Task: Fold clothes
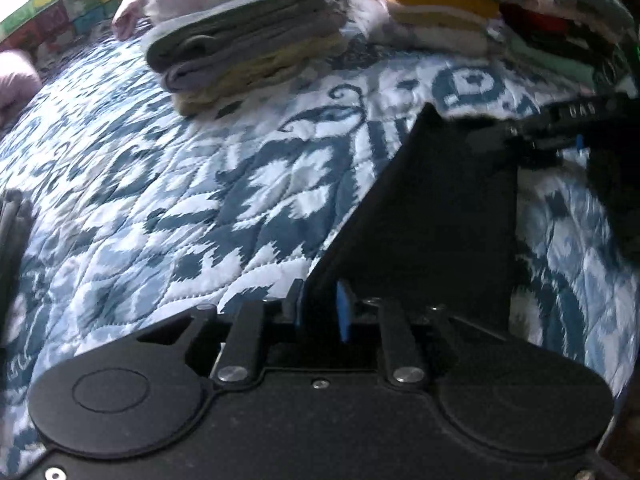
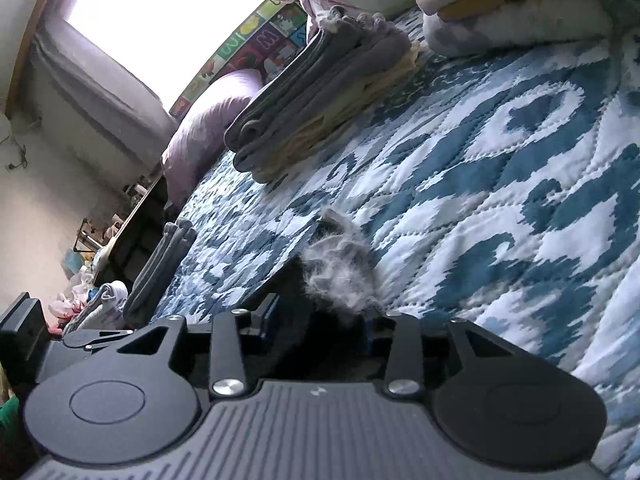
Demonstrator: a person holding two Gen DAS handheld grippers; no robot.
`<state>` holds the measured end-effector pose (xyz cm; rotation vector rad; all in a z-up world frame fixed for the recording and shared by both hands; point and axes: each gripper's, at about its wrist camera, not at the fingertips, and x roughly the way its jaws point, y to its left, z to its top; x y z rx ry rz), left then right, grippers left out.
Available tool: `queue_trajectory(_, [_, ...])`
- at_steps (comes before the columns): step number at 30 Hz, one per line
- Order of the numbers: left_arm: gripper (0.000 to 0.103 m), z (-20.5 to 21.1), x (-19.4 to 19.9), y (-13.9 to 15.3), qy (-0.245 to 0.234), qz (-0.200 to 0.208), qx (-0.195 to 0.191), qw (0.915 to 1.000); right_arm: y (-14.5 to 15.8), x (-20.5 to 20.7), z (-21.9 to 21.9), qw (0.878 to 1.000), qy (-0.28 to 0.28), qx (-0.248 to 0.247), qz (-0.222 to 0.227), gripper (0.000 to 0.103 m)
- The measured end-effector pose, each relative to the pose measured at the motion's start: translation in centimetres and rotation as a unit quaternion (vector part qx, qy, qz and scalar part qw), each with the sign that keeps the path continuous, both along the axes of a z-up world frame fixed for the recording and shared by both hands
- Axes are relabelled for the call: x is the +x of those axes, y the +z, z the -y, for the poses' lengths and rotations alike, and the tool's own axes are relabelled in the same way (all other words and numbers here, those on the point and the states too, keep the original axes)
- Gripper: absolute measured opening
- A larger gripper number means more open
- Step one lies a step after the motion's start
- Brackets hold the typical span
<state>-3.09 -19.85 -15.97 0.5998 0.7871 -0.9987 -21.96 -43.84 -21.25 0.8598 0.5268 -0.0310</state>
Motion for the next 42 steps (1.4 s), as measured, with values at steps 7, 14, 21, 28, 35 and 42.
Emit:
queue_trajectory(7, [0.009,1.0,1.0,-0.4,-0.014,-0.021,0.019,0.9995,-0.1,0.1,0.1,1.000,-0.002,0.007,0.002,0.041])
queue_trajectory(14, [0.000,0.7,0.6,1.6,-0.019,-0.011,-0.003,0.9998,-0.2,-0.1,0.3,1.000,-0.007,0.018,0.007,0.041])
queue_trajectory(21, [0.000,0.3,1.7,0.1,0.029,-0.026,-0.031,0.9988,-0.2,-0.3,0.4,1.000,-0.018,0.013,0.010,0.041])
queue_trajectory(28, [0.022,-0.7,1.4,0.7,0.069,-0.010,-0.049,0.9963,-0.3,-0.5,0.9,0.999,-0.037,0.015,0.015,0.041])
queue_trajectory(35, [0.022,0.5,-2.7,2.7,0.040,-0.003,-0.083,0.9957,0.3,-2.1,1.3,0.998,-0.059,0.010,0.012,0.054])
queue_trajectory(42, [0.025,5.8,-4.2,-1.7,0.010,-0.021,-0.059,0.9980,0.0,-2.8,1.7,0.998,-0.054,0.012,0.010,0.057])
